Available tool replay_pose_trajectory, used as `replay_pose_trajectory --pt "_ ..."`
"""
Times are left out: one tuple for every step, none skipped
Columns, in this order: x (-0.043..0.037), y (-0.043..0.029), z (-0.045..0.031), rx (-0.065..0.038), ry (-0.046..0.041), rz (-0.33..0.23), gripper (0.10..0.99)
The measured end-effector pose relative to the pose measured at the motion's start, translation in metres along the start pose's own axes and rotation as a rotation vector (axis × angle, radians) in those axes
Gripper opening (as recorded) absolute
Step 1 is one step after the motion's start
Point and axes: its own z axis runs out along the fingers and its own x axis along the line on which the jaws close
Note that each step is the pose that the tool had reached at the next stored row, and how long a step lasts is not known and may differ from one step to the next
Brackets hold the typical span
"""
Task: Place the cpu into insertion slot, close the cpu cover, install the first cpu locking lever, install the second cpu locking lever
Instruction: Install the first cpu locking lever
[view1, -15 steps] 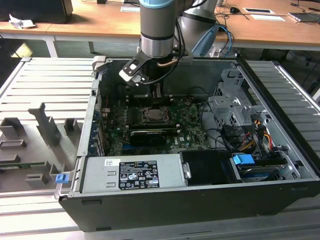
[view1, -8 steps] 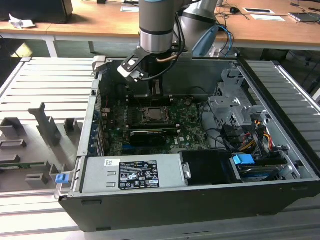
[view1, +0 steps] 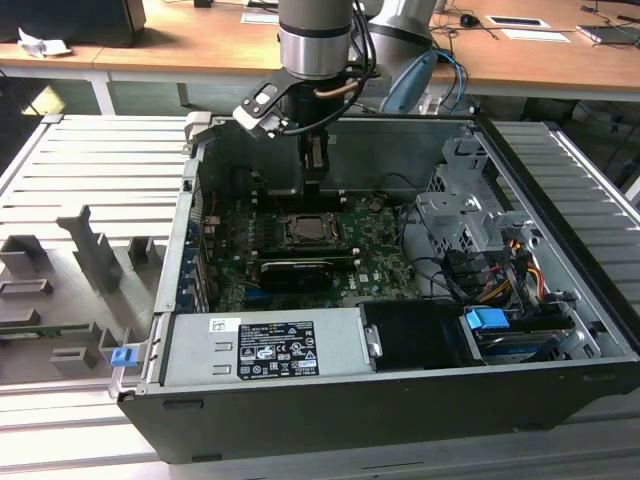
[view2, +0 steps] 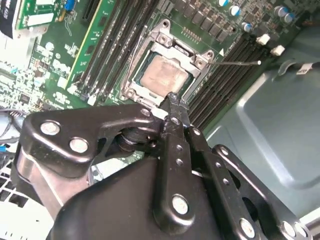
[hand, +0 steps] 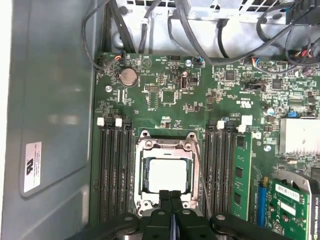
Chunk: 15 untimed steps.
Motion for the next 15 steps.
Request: replay_pose_trajectory --pt "0.0 0.0 0.0 0.0 0.0005 -0.018 0.106" --pt "0.0 -0.0001 -0.0001 0.0 0.0012 -0.059 0.106" --pt "0.0 0.0 0.0 -0.001 0.0011 -0.087 0.106" --pt "-0.0001 0.0 -0.0001 -0.001 0.0009 -0.1 0.106" --pt "0.0 0.0 0.0 -0.001 0.0013 -0.123 0.106" --pt "0.0 0.0 0.0 -0.001 0.0016 -0.134 0.106" --pt "0.0 -0.0001 -0.0001 -0.001 0.0018 -0.143 0.106" --pt "-0.0001 0.0 -0.0001 -0.001 0.0015 -0.163 0.106" --pt "-0.0001 -0.0001 -0.0001 -0.001 0.0013 -0.184 0.106" --pt "0.0 -0.0001 0.0 -0.002 0.0017 -0.202 0.106" --pt "0.0 -0.0001 0.0 -0.002 0.0023 -0.223 0.106" --pt "0.0 -0.0001 0.0 -0.002 0.003 -0.244 0.106" --pt "0.0 -0.0002 0.0 -0.002 0.0039 -0.272 0.106" --pt "0.0 -0.0001 0.0 -0.003 0.0052 -0.309 0.106" --pt "0.0 -0.0001 0.0001 -0.003 0.0065 -0.347 0.106"
